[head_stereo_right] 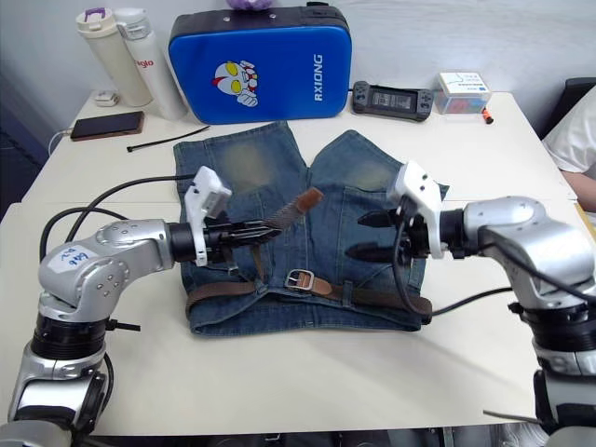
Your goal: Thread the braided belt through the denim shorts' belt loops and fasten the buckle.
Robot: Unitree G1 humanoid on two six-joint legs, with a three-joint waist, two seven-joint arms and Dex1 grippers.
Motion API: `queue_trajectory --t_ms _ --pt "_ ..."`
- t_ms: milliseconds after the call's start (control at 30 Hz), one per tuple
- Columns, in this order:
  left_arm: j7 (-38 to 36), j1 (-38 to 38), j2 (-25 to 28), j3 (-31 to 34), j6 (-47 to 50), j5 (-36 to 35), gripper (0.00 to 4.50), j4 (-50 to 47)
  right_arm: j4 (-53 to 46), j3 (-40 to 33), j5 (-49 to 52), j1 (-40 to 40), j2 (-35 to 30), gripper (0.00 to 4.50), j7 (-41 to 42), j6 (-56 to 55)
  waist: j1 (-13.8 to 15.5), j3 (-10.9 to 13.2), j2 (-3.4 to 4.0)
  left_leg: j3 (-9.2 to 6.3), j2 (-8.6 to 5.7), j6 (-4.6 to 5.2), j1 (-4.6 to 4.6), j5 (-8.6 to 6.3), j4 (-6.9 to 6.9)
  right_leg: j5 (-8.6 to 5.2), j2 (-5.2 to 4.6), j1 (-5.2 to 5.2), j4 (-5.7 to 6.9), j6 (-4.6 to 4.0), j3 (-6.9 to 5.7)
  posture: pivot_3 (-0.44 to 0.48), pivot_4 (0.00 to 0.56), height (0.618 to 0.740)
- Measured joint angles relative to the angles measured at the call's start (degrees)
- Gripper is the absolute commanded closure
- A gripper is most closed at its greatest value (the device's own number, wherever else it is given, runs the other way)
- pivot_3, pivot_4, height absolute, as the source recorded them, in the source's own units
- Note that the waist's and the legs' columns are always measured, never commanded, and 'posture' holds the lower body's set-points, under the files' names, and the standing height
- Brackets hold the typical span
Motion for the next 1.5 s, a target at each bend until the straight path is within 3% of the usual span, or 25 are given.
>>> queue_trajectory --t_ms 233,600,700,933,967,1233,1500 --pt "-0.78 1.97 3.98 -1.89 -0.76 4.1 4.5 1.0 -4.97 9.01 -10.42 5.79 5.47 0.05 -3.68 -12.57 -0.04 0.0 0.0 0.07 0.0 -0.01 0.02 0.0 0.0 0.0 0.08 -0.03 0.0 0.0 0.03 0.0 0.15 0.725" --pt "-1.63 4.07 4.84 -2.41 -2.27 7.44 4.5 3.0 -3.4 15.98 -20.34 8.15 11.57 0.05 -8.42 -17.7 -0.06 0.0 0.0 0.02 0.0 -0.01 0.02 0.0 0.05 0.0 0.09 -0.01 0.03 0.0 0.01 0.0 0.15 0.725" --pt "-2.17 4.1 4.85 -2.41 -2.5 8.0 4.5 3.0 -3.18 16.16 -21.59 8.14 11.87 0.82 -9.08 -17.81 -0.04 0.0 0.0 0.02 0.0 -0.01 0.02 0.0 0.06 0.0 0.09 -0.01 0.04 0.0 0.01 0.0 0.15 0.725" --pt "-4.42 4.67 6.21 -3.11 -5.78 10.6 4.5 2.94 -1.98 12.85 -21.27 8.07 14.29 4.17 -11.82 -16.34 -0.11 -0.01 0.0 0.02 0.02 -0.01 0.04 0.0 0.05 0.0 0.09 -0.01 0.06 0.0 0.02 0.0 0.15 0.725" --pt "-5.16 4.83 6.82 -3.7 -6.91 11.21 4.5 2.81 -1.93 12.4 -20.85 8.08 14.61 4.34 -12.09 -15.62 -0.14 -0.01 0.0 0.03 0.01 -0.01 0.04 0.0 0.03 0.0 0.09 -0.01 0.06 0.0 0.02 0.0 0.15 0.725" --pt "-9.97 6.77 11.46 -8.47 -12.21 16.12 4.5 1.16 -1.91 7.93 -16.59 7.51 18.99 4.34 -15.64 -6.7 -0.09 -0.01 0.0 0.04 -0.01 -0.01 0.04 0.0 0.03 0.0 0.07 -0.01 0.07 0.0 0.04 0.0 0.15 0.725" --pt "-12.64 6.72 11.71 -8.81 -12.09 16.87 4.5 1.12 -3.41 5.44 -13.33 7.12 22.09 4.34 -20.55 1.66 -0.12 -0.01 0.0 0.04 -0.01 -0.01 0.04 0.0 0.02 0.0 0.07 -0.02 0.09 0.0 0.04 0.0 0.15 0.725"
